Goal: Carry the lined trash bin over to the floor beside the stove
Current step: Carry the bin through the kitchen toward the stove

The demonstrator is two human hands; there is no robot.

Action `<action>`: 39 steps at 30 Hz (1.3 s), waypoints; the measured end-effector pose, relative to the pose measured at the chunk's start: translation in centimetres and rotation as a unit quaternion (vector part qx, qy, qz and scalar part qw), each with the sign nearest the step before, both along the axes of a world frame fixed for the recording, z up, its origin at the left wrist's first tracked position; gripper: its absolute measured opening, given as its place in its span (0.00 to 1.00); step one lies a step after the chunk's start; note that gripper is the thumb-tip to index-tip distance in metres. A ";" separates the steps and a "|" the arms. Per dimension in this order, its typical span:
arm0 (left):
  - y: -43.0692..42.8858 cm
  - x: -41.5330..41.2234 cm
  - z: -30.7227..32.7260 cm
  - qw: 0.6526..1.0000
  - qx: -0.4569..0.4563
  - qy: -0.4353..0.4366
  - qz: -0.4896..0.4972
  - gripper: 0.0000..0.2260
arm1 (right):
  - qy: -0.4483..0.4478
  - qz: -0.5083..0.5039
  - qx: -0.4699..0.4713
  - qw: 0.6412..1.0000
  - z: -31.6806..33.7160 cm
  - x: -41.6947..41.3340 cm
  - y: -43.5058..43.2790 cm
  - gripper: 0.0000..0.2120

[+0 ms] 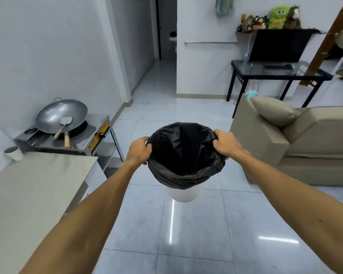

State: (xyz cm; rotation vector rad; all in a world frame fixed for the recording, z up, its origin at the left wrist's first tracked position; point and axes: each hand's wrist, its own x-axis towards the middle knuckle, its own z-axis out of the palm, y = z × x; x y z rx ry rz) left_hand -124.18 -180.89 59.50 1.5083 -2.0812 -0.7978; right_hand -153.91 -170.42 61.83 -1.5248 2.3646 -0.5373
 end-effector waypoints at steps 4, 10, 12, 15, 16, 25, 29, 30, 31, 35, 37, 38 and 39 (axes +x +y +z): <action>-8.6 -3.1 -1.5 0.999 -0.017 -0.020 0.024 0.18 | 0.021 0.012 -0.002 1.000 -0.7 -3.4 -8.4 0.21; -22.5 -7.2 -3.3 0.998 -0.026 -0.018 0.056 0.22 | 0.015 0.028 -0.010 0.999 -3.2 -7.5 -22.5 0.20; -27.5 -8.1 -3.7 0.997 -0.024 -0.016 0.067 0.25 | 0.008 0.026 -0.015 1.000 -3.8 -8.6 -27.7 0.20; -34.3 -9.0 -4.3 0.997 -0.034 0.001 0.071 0.27 | 0.002 0.034 -0.026 0.999 -4.0 -9.8 -34.6 0.21; -36.5 -9.4 -4.2 0.997 -0.030 0.004 0.076 0.26 | -0.002 0.032 -0.031 0.999 -3.9 -10.2 -37.1 0.21; -53.9 -11.8 -6.2 0.992 -0.017 0.034 0.120 0.26 | -0.021 0.064 -0.053 0.996 -5.7 -13.4 -55.9 0.22; -60.5 -12.9 -8.0 0.989 0.000 0.037 0.141 0.24 | -0.028 0.102 -0.042 0.993 -7.1 -15.2 -64.9 0.24; -62.3 -13.3 -8.2 0.988 0.003 0.039 0.149 0.23 | -0.028 0.114 -0.040 0.992 -7.3 -15.8 -67.4 0.24; -64.1 -13.7 -8.4 0.986 0.003 0.037 0.161 0.23 | -0.025 0.128 -0.037 0.991 -7.6 -16.3 -70.0 0.23; -70.0 -15.5 -8.8 0.975 0.000 0.041 0.216 0.21 | -0.012 0.180 -0.031 0.983 -8.1 -18.4 -79.7 0.22; -72.1 -16.2 -8.7 0.974 0.001 0.035 0.223 0.20 | -0.006 0.204 -0.031 0.978 -8.1 -19.1 -83.6 0.23; -73.3 -16.6 -8.8 0.972 0.002 0.034 0.234 0.20 | -0.005 0.214 -0.031 0.976 -8.1 -19.4 -85.7 0.23; -74.2 -16.8 -9.2 0.969 0.004 0.035 0.245 0.21 | -0.004 0.224 -0.032 0.974 -8.1 -19.5 -87.2 0.22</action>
